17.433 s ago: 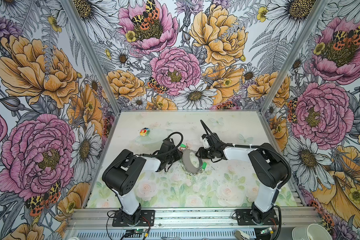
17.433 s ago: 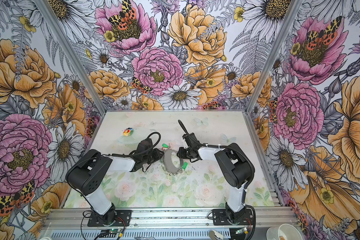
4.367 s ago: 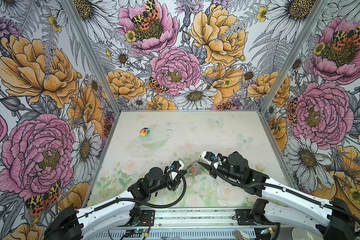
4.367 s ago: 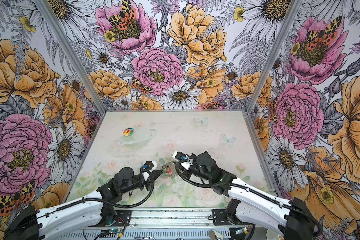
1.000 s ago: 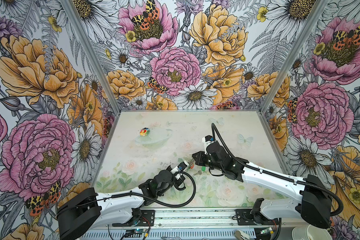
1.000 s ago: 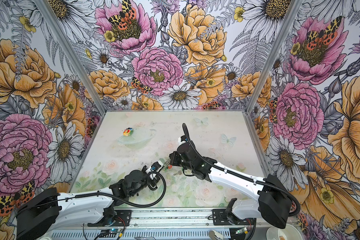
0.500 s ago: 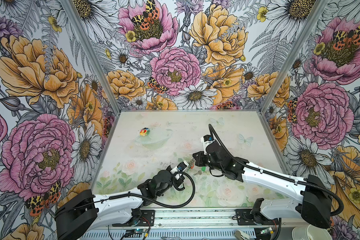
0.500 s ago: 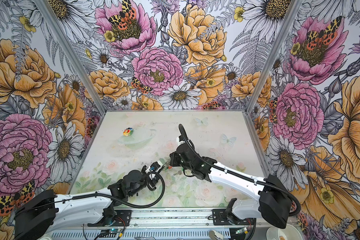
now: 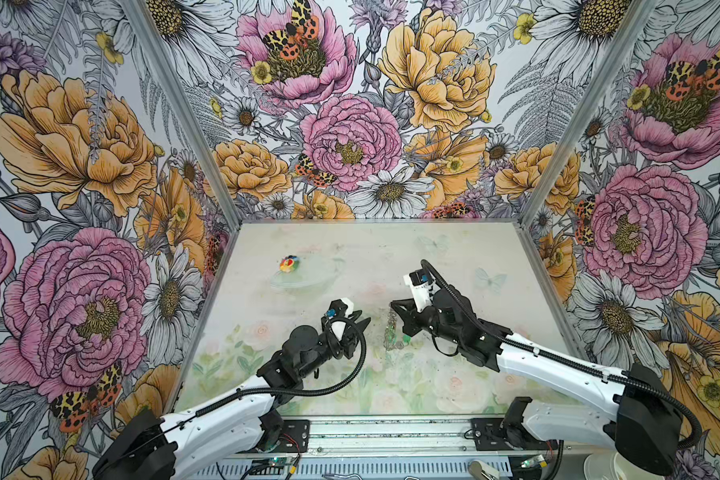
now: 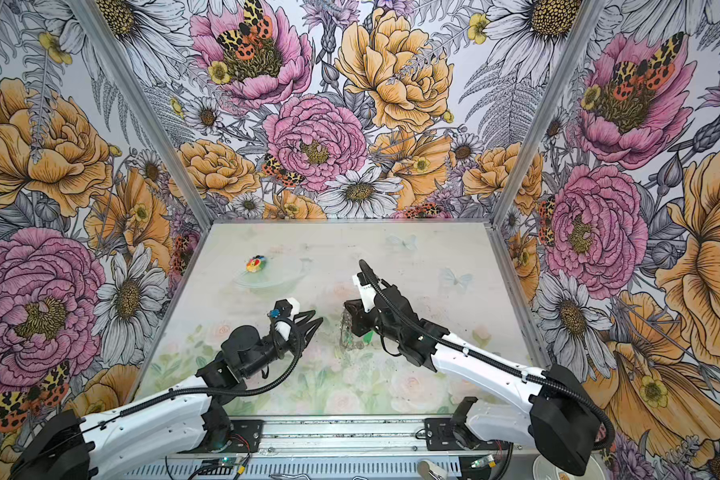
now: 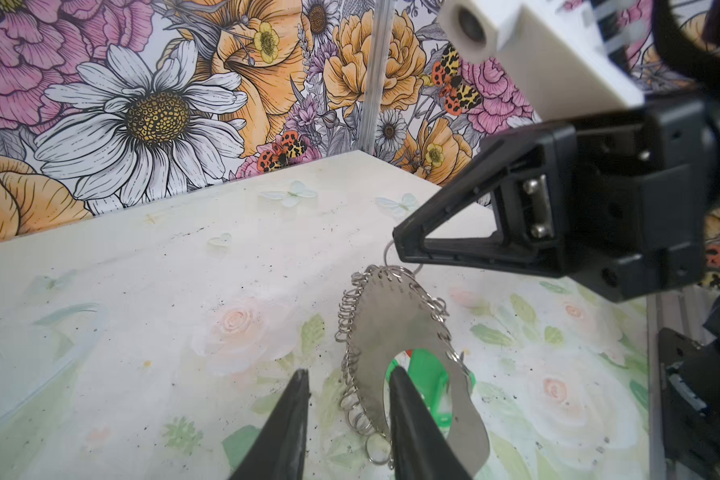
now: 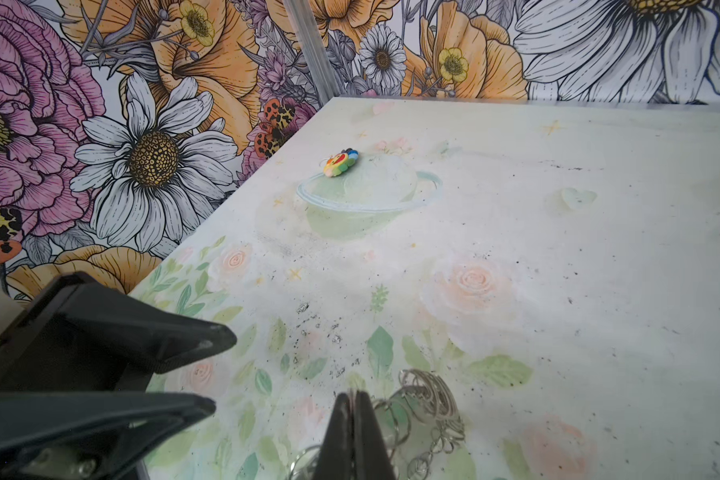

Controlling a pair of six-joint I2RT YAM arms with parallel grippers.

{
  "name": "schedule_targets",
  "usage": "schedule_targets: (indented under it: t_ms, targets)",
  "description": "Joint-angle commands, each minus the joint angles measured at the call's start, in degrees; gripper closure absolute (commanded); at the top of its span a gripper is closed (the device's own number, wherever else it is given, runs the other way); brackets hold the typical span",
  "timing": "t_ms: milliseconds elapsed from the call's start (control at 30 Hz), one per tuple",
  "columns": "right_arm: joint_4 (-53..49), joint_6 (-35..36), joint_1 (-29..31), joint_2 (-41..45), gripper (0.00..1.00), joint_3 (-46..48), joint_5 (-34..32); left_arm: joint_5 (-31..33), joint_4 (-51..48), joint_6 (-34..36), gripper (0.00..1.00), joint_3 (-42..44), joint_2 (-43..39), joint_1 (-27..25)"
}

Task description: Put the keys on the keyring

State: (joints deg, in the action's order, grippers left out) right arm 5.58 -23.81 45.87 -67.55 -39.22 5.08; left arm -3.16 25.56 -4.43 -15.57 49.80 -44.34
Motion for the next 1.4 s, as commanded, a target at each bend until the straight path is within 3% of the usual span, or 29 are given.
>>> schedule_targets:
  t_ms: [0, 200, 400, 800, 1367]
  targets:
    - [13.76, 3.43, -1.79, 1.32, 1.0, 2.15, 8.0, -7.73, 0.75, -4.45, 0.69, -1.65, -0.63, 1.68]
    - [28.4, 3.43, -2.23, 0.87, 1.0, 8.17, 14.69, -13.78, 3.18, -4.78, 0.77, -1.96, 0.75, 2.8]
    - [36.69, 3.5, -2.37, -0.34, 1.0, 11.04, 19.1, -17.03, 3.58, -4.76, 0.84, -1.88, 0.62, 4.22]
    - [43.14, 3.26, -2.35, -3.71, 1.0, 11.71, 23.93, -25.23, 7.82, -5.94, 0.9, -1.07, -0.17, 5.84]
    - [52.19, 0.15, -1.69, -8.18, 1.0, 12.94, 28.76, -26.02, 10.75, -5.76, 0.93, -0.42, 1.57, 5.89]
